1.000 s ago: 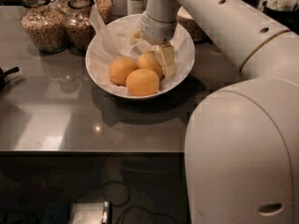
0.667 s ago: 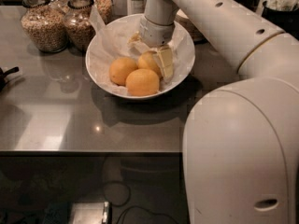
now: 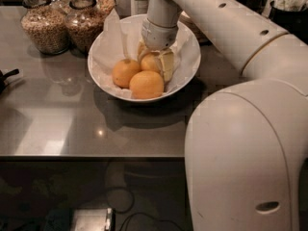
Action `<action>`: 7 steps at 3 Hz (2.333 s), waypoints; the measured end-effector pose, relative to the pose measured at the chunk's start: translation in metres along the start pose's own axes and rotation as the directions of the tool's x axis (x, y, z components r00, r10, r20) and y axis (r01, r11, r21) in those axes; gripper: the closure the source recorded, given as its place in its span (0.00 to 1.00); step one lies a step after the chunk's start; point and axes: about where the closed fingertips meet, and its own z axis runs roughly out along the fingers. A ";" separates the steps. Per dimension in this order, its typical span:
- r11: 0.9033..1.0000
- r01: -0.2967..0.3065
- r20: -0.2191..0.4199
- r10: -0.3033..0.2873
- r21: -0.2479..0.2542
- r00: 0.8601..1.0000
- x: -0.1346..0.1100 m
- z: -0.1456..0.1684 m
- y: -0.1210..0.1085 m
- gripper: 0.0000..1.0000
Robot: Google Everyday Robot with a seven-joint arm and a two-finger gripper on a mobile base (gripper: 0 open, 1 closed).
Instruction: Pick orange from white bowl
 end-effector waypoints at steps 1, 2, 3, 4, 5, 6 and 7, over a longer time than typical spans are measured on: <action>1.000 0.000 0.000 0.000 0.000 1.000 0.000 0.000 0.000 0.65; 1.000 0.000 0.000 0.000 0.000 1.000 0.000 0.000 0.000 0.89; 0.999 -0.005 -0.022 0.006 0.041 1.000 -0.003 -0.012 -0.004 1.00; 0.994 -0.015 -0.060 0.021 0.105 0.998 -0.011 -0.043 -0.005 1.00; 0.981 0.000 -0.061 0.012 0.195 0.998 -0.021 -0.083 -0.002 1.00; 0.958 0.041 0.038 -0.053 0.284 0.998 -0.028 -0.102 0.001 1.00; 0.914 0.092 0.184 -0.177 0.395 0.967 -0.046 -0.113 0.013 1.00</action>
Offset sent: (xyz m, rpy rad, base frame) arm 0.0000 0.0000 0.0000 0.0000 0.0000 0.0000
